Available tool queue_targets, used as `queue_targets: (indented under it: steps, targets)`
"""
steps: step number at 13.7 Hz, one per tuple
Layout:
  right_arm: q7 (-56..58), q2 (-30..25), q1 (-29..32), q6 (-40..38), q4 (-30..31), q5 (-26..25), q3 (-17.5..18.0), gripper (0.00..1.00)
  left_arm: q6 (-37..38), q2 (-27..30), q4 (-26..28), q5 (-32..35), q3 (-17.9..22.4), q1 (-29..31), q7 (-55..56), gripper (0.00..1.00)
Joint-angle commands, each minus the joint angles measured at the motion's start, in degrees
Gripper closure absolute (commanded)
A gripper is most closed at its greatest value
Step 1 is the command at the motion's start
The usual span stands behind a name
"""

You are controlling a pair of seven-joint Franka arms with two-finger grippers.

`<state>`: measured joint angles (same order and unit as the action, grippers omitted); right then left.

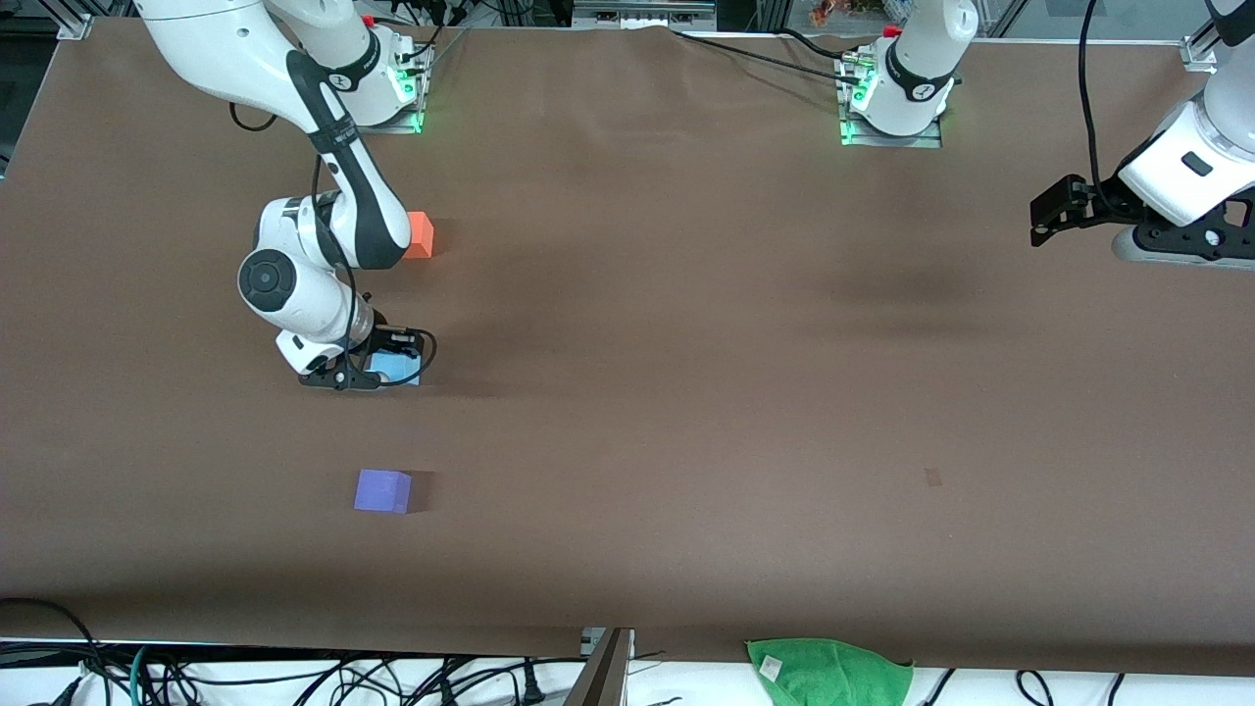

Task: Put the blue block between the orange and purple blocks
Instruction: 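Carry the blue cube with the right gripper between orange and purple cubes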

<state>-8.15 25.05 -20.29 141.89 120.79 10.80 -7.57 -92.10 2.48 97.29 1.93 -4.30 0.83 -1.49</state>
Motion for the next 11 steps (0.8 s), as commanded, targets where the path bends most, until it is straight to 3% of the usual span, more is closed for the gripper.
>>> queue_targets:
  steps: [1,5,8,11]
  targets:
    - [0.51,-0.88,0.25,1.02,0.85,1.06,0.19,0.01,0.96,-0.11,-0.79,-0.52,0.26,-0.30,-1.23,0.00]
    - [0.77,-3.51,0.17,-1.08,-1.69,1.06,0.19,0.01,1.05,-0.11,-0.79,-0.61,0.26,-0.30,-1.23,0.00]
    - [-1.96,-6.14,0.17,-9.24,-8.18,0.89,-1.12,0.01,1.05,-0.02,-0.79,-0.53,0.26,-0.30,-1.23,0.00]
    - [-1.87,-11.41,0.08,-14.34,-10.13,-0.17,-2.01,0.01,1.14,-0.11,-0.79,-0.52,0.26,-0.30,-1.23,0.00]
